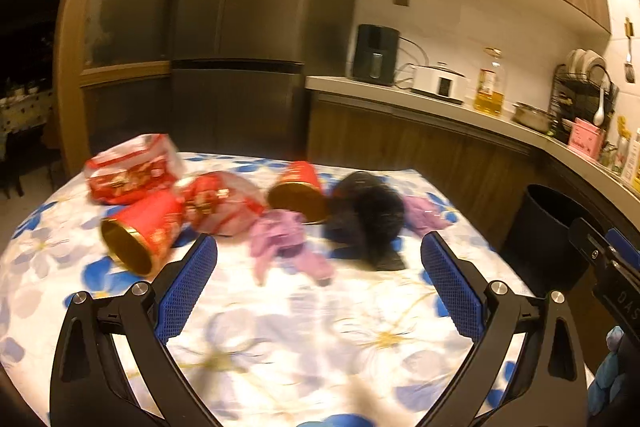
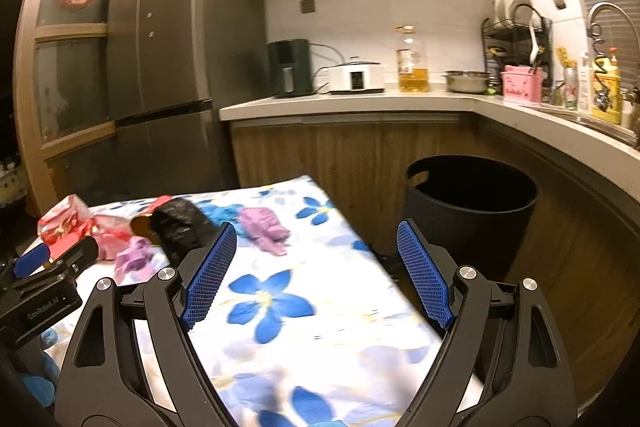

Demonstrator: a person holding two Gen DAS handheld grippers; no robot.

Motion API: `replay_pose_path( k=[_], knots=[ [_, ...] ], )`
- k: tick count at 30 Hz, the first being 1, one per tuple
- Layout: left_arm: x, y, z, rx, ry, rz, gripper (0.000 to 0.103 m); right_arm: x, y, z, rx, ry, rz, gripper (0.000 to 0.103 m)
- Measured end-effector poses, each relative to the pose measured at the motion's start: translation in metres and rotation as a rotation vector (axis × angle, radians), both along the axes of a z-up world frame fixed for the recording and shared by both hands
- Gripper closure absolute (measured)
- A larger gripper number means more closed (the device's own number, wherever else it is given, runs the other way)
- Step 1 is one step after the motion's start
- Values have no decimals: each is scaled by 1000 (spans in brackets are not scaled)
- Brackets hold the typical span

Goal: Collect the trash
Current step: 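Move both open tools back over the table, then close the left tool on the red paper cup rim while the right tool grasps the black bag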

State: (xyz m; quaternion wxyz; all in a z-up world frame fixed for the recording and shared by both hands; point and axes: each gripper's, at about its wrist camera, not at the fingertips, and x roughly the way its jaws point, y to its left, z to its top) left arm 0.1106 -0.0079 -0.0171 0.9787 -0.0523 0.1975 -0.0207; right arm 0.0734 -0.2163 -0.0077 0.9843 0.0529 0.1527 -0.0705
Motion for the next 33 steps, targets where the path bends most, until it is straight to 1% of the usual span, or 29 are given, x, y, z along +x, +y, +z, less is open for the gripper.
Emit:
replay_pose_path(
  k=[6,9,10,11,13,15,17,19,21,22,24,25,26,27,29,33],
  knots=[
    [-7,46,-6,10,2,128,6,12,32,-8,3,18,67,21],
    [-3,67,-9,11,8,182,6,18,46,-11,-5,23,96,21],
    [-1,75,-10,9,12,198,7,19,49,-12,-7,24,102,21],
    [2,80,-12,4,19,209,11,22,52,-13,-8,24,108,21],
    [13,90,-15,-15,50,217,14,26,57,-13,-9,24,116,21],
    [23,97,-17,-39,77,213,28,31,60,-14,-8,24,119,21],
    [32,101,-19,-55,97,212,31,37,61,-15,-7,22,118,21],
    [39,105,-22,-75,119,210,36,42,62,-15,-5,20,117,21],
    [46,106,-27,-78,151,221,52,51,64,-17,-2,23,121,21],
    [49,107,-29,-85,163,218,55,55,66,-18,-2,25,123,21],
    [53,109,-33,-103,189,211,75,62,69,-19,-5,27,128,21],
    [55,110,-35,-113,196,206,81,66,71,-19,-5,28,134,22],
    [56,112,-37,-126,202,197,93,71,73,-20,-8,33,142,22],
    [56,114,-38,-144,204,193,100,74,75,-21,-11,34,145,22],
    [53,119,-38,-178,198,178,101,84,82,-23,-20,46,159,22],
    [44,119,-34,-191,169,156,101,101,93,-27,-40,67,181,22]
  ],
)
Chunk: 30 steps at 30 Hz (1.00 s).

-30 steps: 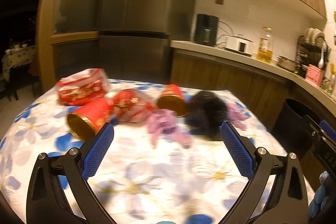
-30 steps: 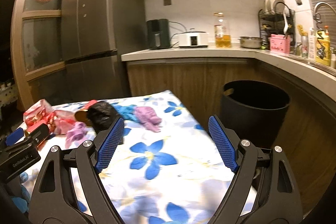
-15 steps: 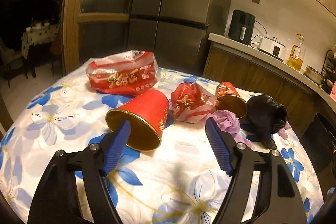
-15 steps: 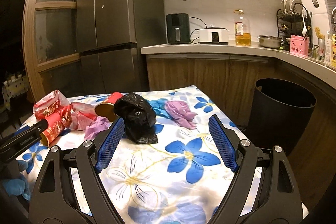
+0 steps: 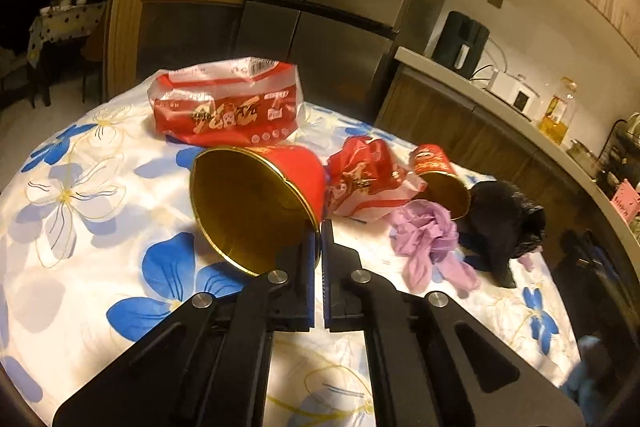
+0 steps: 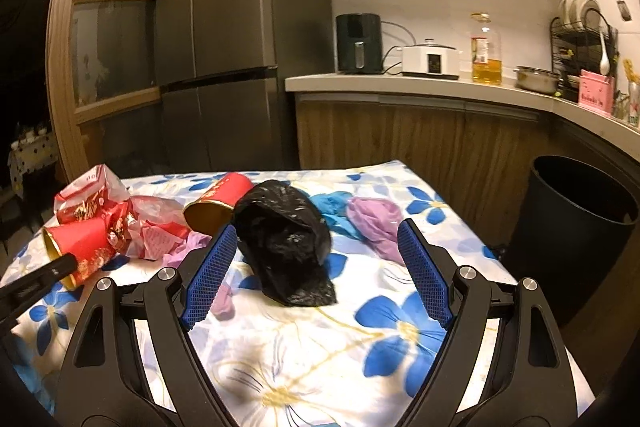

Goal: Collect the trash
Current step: 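Close the left tool on the red paper cup rim while the right tool grasps the black bag, then carry the red cup and black bag over the black bin and open both tools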

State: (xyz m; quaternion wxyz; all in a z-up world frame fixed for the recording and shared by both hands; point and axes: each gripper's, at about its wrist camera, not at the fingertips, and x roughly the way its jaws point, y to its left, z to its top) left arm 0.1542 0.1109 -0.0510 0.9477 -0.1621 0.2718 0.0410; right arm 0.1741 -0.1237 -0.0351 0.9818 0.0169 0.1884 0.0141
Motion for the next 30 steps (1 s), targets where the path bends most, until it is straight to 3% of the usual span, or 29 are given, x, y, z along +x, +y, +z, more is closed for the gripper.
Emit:
replay_pose_path(
  k=[14,18,20,23,26,30],
  knots=[
    [-19,-6,12,13,-46,-74,101,51,20,-17,3,65,19,24],
    [-19,-9,11,12,-43,-86,101,58,21,-24,9,101,32,46],
    [-18,-9,10,12,-42,-88,101,61,20,-26,15,117,37,64],
    [-17,-9,10,13,-39,-90,101,60,19,-28,22,127,50,83],
    [-19,-11,12,19,-43,-94,101,54,19,-26,19,117,60,94],
    [-24,-18,19,33,-55,-104,101,40,13,-18,22,92,56,96]
  ],
)
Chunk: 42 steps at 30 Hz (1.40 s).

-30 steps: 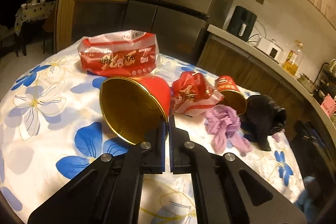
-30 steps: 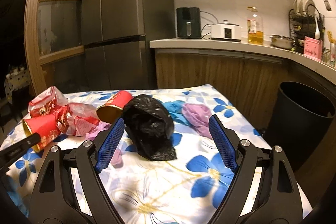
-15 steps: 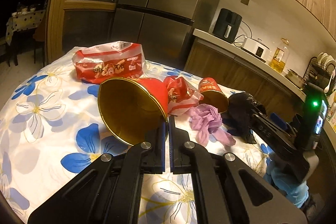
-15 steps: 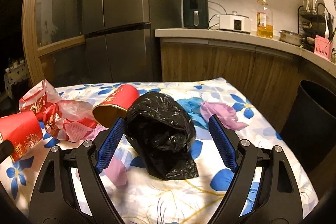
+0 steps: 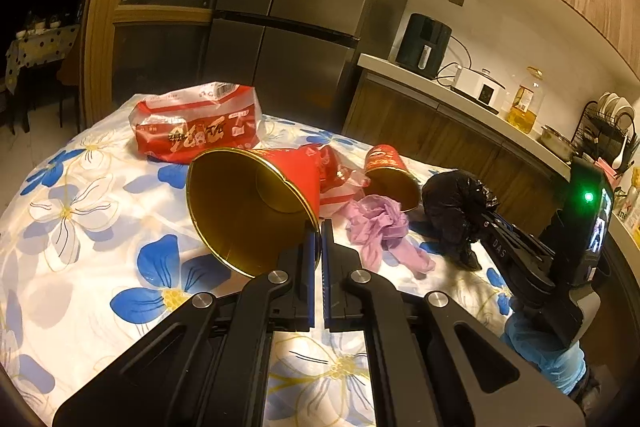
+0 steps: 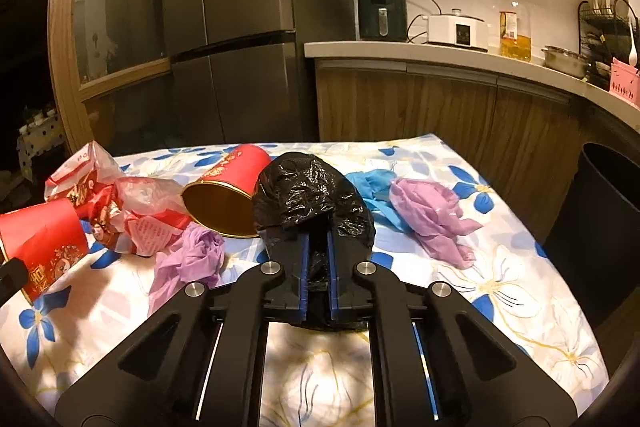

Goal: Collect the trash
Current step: 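Carry the red cup and black bag over the black bin and open both tools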

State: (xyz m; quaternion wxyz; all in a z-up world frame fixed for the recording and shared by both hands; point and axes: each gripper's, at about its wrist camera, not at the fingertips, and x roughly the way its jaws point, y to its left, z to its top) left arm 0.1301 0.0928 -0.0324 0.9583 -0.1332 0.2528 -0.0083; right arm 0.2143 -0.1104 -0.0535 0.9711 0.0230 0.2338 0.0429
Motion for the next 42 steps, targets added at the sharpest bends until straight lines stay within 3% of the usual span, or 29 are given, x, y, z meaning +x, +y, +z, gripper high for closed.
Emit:
replay_pose_path(
  k=[9,22,42],
  knots=[
    [-8,-26,11,23,-11,-38,101,-44,-31,25,25,-61,-15,97],
    [-6,-97,29,80,-38,-148,101,-108,-79,44,31,-116,-49,98],
    [6,-199,50,129,-99,-333,101,-143,-166,67,35,-189,-211,99]
  ],
)
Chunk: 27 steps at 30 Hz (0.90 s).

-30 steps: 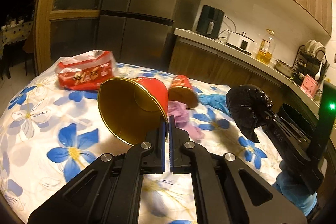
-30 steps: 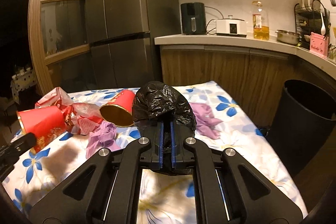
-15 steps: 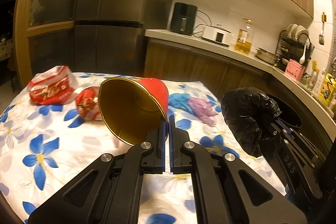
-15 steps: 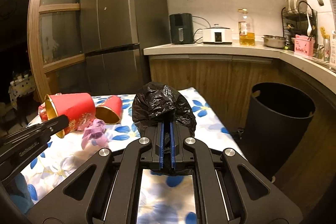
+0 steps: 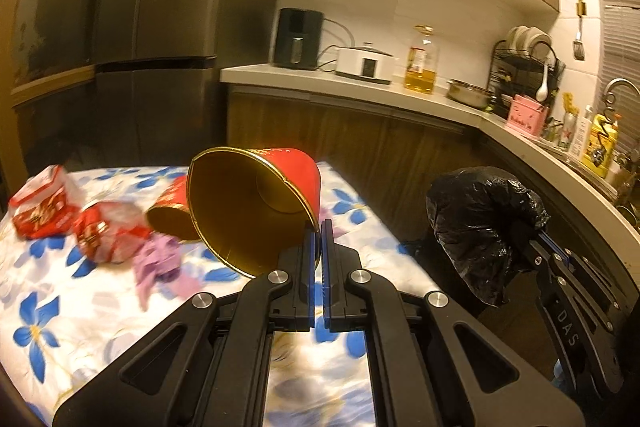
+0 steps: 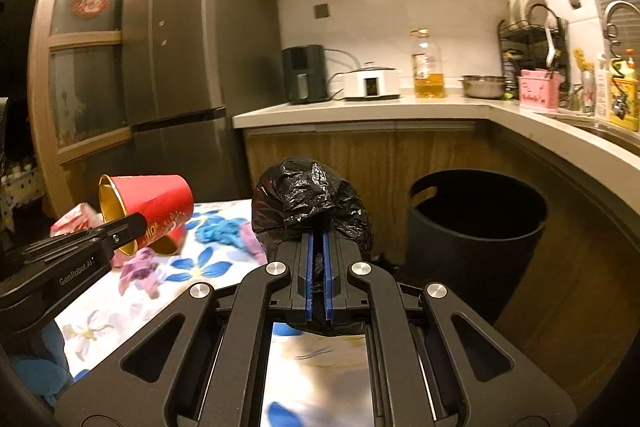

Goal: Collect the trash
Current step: 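Carry the red cup and black bag over the black bin and open both tools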

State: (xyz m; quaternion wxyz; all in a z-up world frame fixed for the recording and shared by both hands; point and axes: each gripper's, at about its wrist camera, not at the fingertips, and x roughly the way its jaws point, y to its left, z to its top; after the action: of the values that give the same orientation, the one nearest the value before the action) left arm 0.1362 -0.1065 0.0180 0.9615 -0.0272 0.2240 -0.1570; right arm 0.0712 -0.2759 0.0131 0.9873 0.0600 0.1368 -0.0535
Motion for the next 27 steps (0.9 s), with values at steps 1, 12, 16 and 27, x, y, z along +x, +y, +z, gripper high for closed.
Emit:
replay_pose_path(
  k=[1,12,16,27],
  knots=[
    [1,-6,2,2,-4,-10,101,-1,-8,2,-1,-5,-20,99],
    [24,-97,27,3,-74,-185,101,4,-89,26,-12,-76,-194,99],
    [38,-133,30,-6,-72,-252,101,10,-116,28,-15,-83,-243,99],
    [61,-213,15,4,-72,-407,101,32,-173,15,-12,-49,-310,99]
  ],
)
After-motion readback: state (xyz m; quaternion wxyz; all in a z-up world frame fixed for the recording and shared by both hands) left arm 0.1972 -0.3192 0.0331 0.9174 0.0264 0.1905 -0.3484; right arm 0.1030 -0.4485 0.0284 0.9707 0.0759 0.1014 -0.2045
